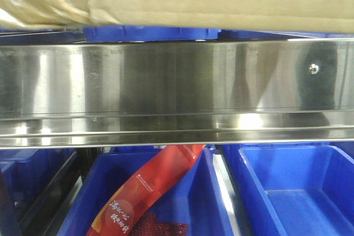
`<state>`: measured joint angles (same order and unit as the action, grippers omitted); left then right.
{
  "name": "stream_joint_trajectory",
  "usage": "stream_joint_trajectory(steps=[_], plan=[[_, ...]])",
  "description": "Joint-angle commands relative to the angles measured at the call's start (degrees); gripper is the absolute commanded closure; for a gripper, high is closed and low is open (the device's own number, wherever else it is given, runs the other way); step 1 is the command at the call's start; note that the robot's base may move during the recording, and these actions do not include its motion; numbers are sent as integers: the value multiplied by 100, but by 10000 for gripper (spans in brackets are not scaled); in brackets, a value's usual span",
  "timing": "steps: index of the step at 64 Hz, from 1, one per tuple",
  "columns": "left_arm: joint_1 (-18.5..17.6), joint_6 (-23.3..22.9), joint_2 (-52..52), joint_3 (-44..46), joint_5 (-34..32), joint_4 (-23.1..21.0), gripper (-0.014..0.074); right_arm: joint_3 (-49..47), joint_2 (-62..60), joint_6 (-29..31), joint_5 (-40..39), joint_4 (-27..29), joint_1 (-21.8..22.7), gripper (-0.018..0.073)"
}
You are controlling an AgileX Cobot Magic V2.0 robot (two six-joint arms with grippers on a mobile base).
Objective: Grab carton from right shelf to conveyor
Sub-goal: 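Pinch opposite side walls of the carton with left and right grippers, then lift the carton off the shelf with both grippers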
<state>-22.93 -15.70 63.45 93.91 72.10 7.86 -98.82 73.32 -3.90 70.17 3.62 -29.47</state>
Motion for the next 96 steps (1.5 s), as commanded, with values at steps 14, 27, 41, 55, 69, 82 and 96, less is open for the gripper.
stream_joint_trajectory(steps=[14, 27, 41, 55, 69, 82, 96], plan=[[-39, 41, -89, 27, -214, 29, 613, 14, -76, 143, -174, -113, 6, 622], [-39, 41, -89, 27, -214, 44, 613, 14, -76, 143, -174, -113, 6, 622], [-29, 41, -89, 27, -214, 44, 613, 14, -76, 143, -174, -113, 6, 622], [-29, 41, -89, 27, -214, 44, 613, 14, -76, 143, -174, -113, 6, 622], [-29, 41, -89, 27, -214, 44, 613, 14, -76, 143, -174, -113, 6, 622], [-29, 41, -89, 27, -214, 44, 613, 14, -76, 143, -174, -113, 6, 622], [-29, 41, -89, 27, -214, 44, 613, 14, -76, 143, -174, -113, 6, 622]])
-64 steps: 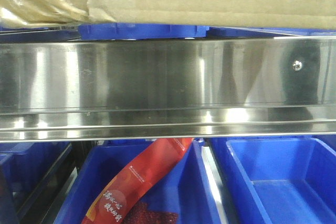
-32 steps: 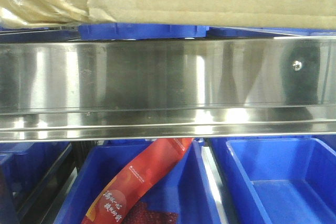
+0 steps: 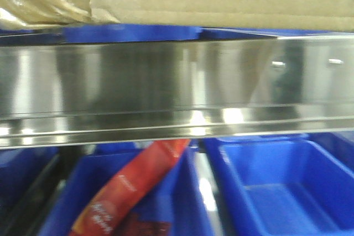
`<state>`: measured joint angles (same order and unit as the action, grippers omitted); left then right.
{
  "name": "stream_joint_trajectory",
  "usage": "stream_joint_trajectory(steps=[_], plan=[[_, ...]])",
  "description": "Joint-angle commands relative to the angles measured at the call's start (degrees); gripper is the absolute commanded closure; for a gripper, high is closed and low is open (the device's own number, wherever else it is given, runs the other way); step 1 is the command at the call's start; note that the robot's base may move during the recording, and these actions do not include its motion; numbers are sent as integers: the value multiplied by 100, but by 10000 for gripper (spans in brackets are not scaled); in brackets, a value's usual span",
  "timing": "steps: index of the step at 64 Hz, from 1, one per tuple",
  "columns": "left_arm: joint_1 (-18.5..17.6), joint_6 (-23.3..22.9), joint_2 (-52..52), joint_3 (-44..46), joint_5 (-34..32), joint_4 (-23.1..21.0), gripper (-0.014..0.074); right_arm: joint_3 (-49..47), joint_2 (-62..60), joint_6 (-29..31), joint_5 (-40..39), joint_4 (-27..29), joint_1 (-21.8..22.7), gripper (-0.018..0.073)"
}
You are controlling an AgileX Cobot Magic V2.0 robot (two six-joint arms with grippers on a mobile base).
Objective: Grab carton from right shelf to conveyor
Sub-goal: 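Lift the carton off the shelf with both grippers, then hold the carton with both grippers while the base turns away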
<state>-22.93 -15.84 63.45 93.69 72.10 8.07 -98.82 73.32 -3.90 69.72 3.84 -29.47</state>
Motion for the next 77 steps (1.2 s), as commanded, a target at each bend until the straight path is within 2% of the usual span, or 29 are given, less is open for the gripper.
stream_joint_trajectory(steps=[1, 77], plan=[[-29, 55, -89, 49, -214, 23, 613, 14, -76, 143, -129, -135, 6, 622], [-29, 55, -89, 49, -214, 23, 613, 14, -76, 143, -129, -135, 6, 622]])
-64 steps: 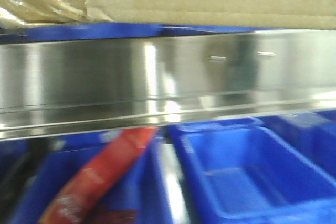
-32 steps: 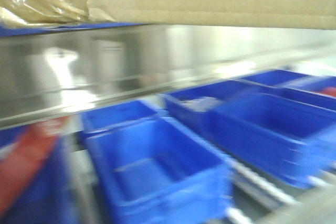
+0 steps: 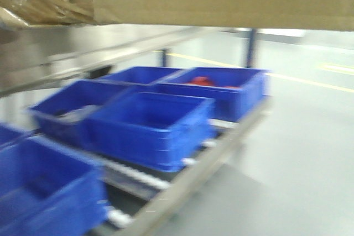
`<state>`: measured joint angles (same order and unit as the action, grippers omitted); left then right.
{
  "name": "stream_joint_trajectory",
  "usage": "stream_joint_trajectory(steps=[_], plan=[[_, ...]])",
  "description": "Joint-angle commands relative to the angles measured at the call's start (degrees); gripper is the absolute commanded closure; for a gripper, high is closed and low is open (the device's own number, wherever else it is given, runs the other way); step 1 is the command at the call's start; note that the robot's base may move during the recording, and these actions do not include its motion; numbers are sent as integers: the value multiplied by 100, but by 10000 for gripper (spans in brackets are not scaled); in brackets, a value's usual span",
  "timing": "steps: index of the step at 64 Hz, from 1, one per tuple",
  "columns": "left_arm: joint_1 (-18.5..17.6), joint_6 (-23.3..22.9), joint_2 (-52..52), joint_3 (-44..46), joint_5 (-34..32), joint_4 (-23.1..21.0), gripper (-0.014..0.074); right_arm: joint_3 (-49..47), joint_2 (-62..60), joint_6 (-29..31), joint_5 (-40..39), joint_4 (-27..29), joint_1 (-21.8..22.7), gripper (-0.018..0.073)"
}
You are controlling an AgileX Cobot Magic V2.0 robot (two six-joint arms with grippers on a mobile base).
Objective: Grab carton from right shelf to conveyor
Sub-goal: 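Hold the carton with both grippers while the base turns away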
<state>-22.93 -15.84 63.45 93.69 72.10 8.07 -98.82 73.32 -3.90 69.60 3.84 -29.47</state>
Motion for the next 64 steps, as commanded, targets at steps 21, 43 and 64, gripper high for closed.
stream_joint_trajectory(steps=[21, 43, 64], plan=[[-29, 55, -89, 49, -214, 23, 613, 14, -76, 143, -117, -135, 6, 622], [-29, 55, -89, 49, -214, 23, 613, 14, -76, 143, -117, -135, 6, 622], [-29, 55, -89, 49, -214, 23, 613, 14, -76, 143, -117, -135, 6, 622]])
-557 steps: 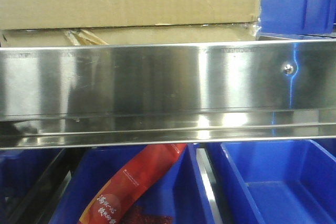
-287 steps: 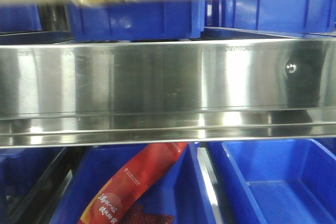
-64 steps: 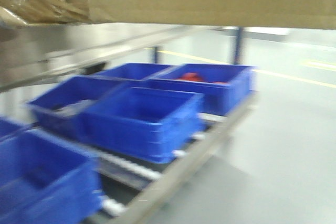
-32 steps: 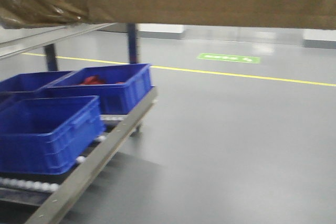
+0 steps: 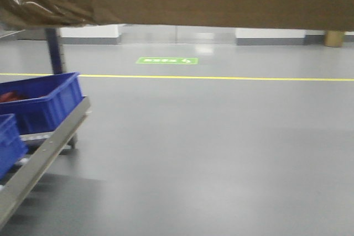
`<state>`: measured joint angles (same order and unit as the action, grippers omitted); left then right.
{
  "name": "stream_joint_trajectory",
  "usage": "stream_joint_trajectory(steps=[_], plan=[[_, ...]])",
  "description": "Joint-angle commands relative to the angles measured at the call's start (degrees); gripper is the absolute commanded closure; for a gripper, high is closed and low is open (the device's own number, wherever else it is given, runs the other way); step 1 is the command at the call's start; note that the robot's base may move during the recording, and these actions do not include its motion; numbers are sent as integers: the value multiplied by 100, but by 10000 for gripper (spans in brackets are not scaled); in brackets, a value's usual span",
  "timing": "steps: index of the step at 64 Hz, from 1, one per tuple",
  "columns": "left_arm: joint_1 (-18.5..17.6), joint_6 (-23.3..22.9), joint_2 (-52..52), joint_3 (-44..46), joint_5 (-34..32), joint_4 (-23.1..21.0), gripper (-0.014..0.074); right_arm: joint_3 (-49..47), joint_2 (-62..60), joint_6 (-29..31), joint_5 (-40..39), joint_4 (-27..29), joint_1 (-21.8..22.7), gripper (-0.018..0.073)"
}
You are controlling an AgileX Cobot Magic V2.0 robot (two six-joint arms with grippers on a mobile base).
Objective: Grab carton from right shelf to conveyor
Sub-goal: 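Hold the carton with both grippers while the base turns away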
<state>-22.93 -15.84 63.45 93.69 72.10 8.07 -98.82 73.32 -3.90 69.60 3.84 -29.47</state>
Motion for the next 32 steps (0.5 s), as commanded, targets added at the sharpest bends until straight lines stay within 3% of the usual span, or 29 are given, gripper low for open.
stream_joint_trajectory(steps=[1, 32], plan=[[-29, 55, -89, 49, -214, 23, 613, 14, -76, 143, -117, -135, 6, 622], [-29, 55, -89, 49, -214, 23, 613, 14, -76, 143, -117, -53, 6, 622]])
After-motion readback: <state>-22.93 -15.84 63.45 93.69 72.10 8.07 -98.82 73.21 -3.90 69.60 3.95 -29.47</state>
